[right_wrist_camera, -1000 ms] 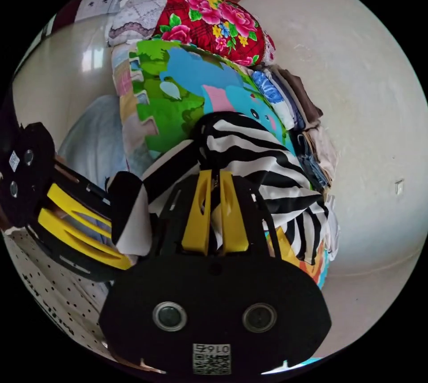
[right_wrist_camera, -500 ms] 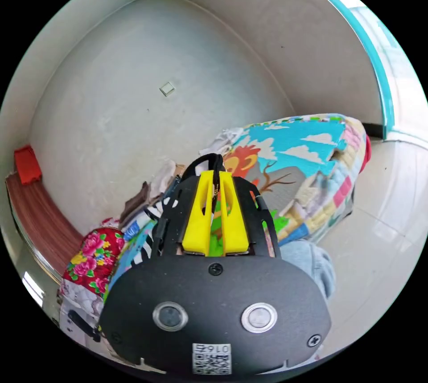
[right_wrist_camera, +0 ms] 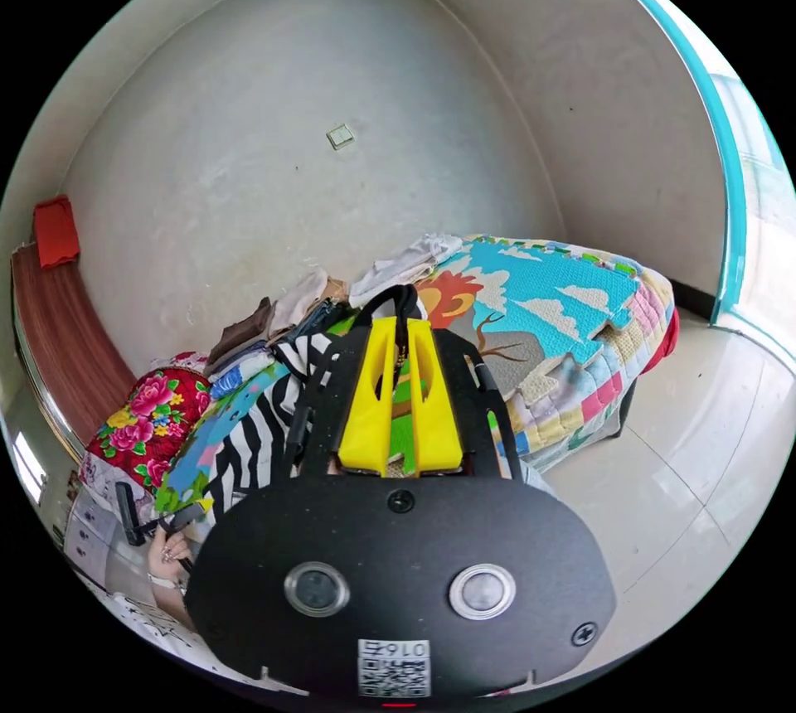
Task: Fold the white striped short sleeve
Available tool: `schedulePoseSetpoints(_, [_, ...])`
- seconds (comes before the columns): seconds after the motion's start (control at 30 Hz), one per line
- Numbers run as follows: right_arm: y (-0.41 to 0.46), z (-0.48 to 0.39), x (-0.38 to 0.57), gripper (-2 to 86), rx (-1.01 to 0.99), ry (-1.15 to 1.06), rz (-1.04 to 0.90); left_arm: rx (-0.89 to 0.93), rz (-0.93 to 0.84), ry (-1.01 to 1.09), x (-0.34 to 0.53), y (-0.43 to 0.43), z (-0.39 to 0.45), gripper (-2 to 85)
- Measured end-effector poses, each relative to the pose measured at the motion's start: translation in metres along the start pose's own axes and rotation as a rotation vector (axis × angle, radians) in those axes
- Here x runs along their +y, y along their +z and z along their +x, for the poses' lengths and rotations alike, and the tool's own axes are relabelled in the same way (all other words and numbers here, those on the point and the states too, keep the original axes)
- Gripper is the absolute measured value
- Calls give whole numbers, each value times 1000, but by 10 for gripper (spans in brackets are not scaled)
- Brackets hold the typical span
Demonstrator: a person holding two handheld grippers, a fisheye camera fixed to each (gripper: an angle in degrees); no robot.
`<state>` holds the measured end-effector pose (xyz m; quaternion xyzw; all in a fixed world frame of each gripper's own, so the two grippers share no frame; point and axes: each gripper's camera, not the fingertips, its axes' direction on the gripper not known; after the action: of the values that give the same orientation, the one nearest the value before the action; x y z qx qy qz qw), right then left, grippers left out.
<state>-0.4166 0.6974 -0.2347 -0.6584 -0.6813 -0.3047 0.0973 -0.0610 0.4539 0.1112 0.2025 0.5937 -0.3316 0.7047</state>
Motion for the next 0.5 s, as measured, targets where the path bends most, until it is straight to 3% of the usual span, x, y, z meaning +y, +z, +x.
schedulePoseSetpoints(0.17, [-5, 11, 2, 11, 20, -138, -10, 43, -4, 112, -11, -10, 6, 3])
schedulePoseSetpoints(0.3, [-18, 16, 5, 10, -41, -224, 53, 169, 161, 153, -17, -67, 0, -5])
schedulePoseSetpoints(0.4, [-26, 22, 8, 8, -96, -249, 122, 84, 255, 175, -25, -102, -2, -5])
schedulePoseSetpoints(0.5, [-7, 32, 3, 5, -162, -191, 96, -5, 179, 146, -54, -98, -23, -5])
